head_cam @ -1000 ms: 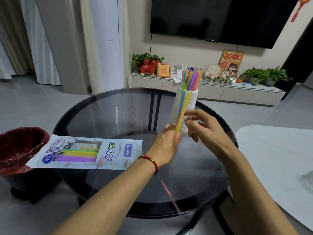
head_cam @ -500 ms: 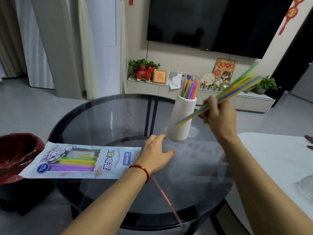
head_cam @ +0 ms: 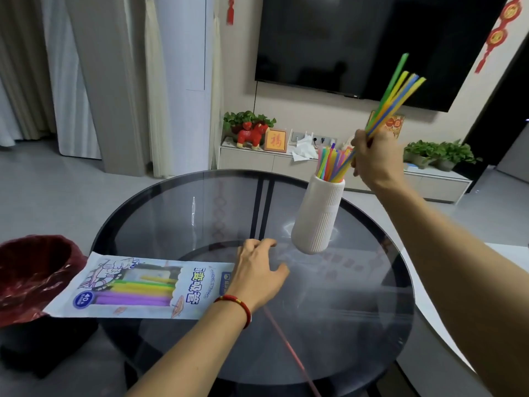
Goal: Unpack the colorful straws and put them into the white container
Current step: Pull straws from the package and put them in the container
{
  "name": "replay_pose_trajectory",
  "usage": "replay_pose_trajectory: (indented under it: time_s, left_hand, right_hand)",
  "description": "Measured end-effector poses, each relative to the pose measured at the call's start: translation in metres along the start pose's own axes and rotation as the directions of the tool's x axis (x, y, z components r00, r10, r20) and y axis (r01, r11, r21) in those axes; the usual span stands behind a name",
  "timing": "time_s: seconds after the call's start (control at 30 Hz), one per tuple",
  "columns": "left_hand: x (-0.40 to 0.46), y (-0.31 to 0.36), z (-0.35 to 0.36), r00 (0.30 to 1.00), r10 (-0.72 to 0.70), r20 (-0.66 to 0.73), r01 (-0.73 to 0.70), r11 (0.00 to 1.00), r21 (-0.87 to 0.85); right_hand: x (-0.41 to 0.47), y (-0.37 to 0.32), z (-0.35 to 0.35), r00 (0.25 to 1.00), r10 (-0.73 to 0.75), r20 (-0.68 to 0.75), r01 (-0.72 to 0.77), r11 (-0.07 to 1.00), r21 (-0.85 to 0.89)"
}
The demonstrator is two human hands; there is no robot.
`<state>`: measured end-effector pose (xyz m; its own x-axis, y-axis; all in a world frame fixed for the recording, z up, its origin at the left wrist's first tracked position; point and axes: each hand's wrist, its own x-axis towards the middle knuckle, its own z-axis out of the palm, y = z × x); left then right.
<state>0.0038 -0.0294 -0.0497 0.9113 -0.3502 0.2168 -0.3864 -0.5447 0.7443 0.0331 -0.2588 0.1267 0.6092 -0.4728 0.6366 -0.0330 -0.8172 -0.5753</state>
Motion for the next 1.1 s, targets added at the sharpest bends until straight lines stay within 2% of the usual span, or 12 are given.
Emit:
replay_pose_trajectory:
  time_s: [0.13, 0.2, 0.3, 0.37, 0.47, 0.57, 0.7, 0.87, 1.0, 1.1]
  left_hand:
    - [-0.002, 0.002, 0.004, 1.000, -0.003, -0.016, 0.003, 1.000, 0.029]
    - [-0.004, 0.004, 0.006, 1.000, 0.007, -0.017, -0.006, 0.999, 0.036]
    - [-0.005, 0.006, 0.005, 0.998, 0.038, -0.043, -0.037, 0.999, 0.033]
    - [-0.005, 0.007, 0.002, 0.997, 0.060, -0.056, -0.057, 0.997, 0.050]
    - [-0.006, 0.003, -0.004, 0.998, 0.054, -0.039, -0.051, 0.996, 0.075]
    - [-0.008, -0.001, -0.011, 1.000, 0.025, -0.003, -0.024, 0.997, 0.072]
    - [-0.011, -0.009, -0.016, 0.999, 0.031, -0.021, -0.029, 0.992, 0.120]
    - [-0.013, -0.013, -0.023, 0.999, 0.020, -0.034, -0.015, 0.988, 0.153]
    - [-0.014, -0.014, -0.027, 1.000, 0.018, 0.003, -0.018, 0.984, 0.179]
    - [-0.013, -0.016, -0.031, 0.999, -0.002, 0.038, -0.005, 0.979, 0.203]
  right_hand:
    - [-0.003, -0.003, 0.014, 0.975, 0.105, 0.197, -0.080, 0.988, -0.131]
    - [-0.004, -0.002, 0.021, 0.966, 0.163, 0.201, -0.143, 0.983, -0.112]
    - [-0.004, -0.003, 0.027, 0.973, 0.198, 0.119, -0.195, 0.980, -0.037]
    - [-0.006, -0.004, 0.026, 0.987, 0.160, 0.019, -0.160, 0.987, -0.012]
    - [-0.011, -0.002, 0.022, 0.998, 0.006, -0.062, -0.010, 0.999, -0.051]
    - [-0.021, 0.006, 0.023, 0.990, -0.134, 0.034, 0.137, 0.983, -0.125]
    - [-0.031, 0.016, 0.024, 0.954, -0.172, 0.245, 0.210, 0.968, -0.135]
    - [-0.025, 0.008, 0.021, 0.954, -0.208, 0.215, 0.230, 0.970, -0.081]
    - [-0.013, 0.005, 0.022, 0.915, -0.228, 0.333, 0.311, 0.924, -0.222]
    - [-0.015, 0.006, 0.023, 0.928, -0.248, 0.280, 0.321, 0.911, -0.258]
